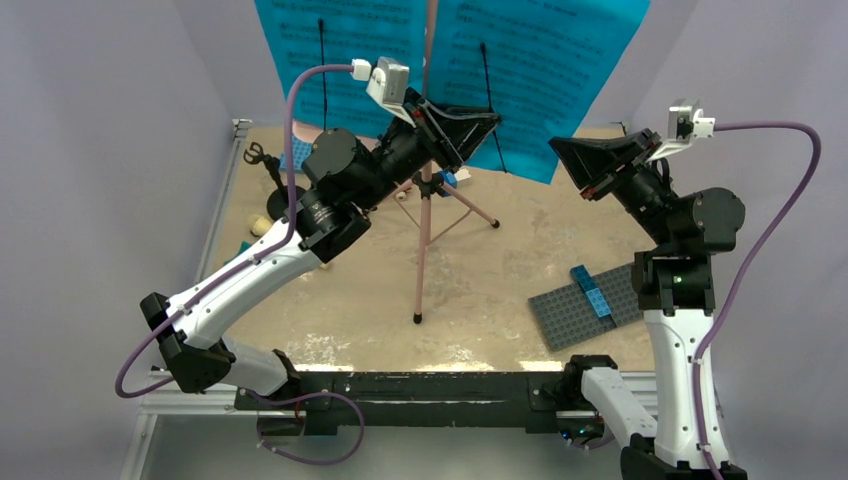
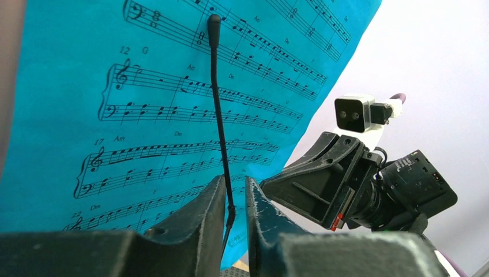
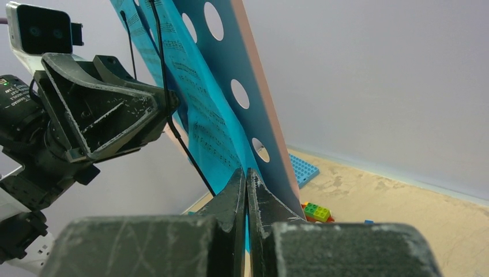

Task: Pack up the instrument practice props

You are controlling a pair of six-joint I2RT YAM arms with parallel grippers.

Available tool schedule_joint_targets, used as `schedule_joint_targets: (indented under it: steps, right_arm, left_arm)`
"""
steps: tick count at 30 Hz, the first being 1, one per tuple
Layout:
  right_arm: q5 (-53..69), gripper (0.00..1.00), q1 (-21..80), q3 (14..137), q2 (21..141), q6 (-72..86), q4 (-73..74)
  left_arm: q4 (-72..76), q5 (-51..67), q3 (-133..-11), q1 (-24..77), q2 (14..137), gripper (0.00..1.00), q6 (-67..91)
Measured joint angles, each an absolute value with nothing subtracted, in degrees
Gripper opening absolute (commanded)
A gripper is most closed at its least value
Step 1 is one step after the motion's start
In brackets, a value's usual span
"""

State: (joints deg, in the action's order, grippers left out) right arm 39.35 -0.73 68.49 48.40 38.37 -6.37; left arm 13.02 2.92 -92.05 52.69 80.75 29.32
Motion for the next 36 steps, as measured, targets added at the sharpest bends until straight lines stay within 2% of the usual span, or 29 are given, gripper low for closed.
schedule_joint_targets:
  steps: [3,5,16,25,36]
  right_arm:
    - [38.94,0.00,-0.73,68.60,48.40,38.37,-6.20]
    - [38.65,0.00,-0.73,68.66,48.42,38.37,-5.87]
    - [36.73,0.00,-0.73,69.43,47.79,37.82,-2.94]
    - [31.62,0.00,-0.73,69.65,39.62,34.72,3.33]
    - [15.29,0.00,-0.38,71.90,28.69,30.17,15.20]
  left_arm:
    - [13.21,2.76,-92.05,52.66,80.95,0.05,29.15]
    - [13.34,2.72,-92.05,52.62,81.08,0.00,29.02]
    - [15.11,2.72,-90.91,52.64,80.77,0.00,28.88]
    - [16.62,2.04,-88.31,52.64,78.87,0.00,28.32]
    - [18.65,0.16,-85.23,52.69,76.40,0.00,27.81]
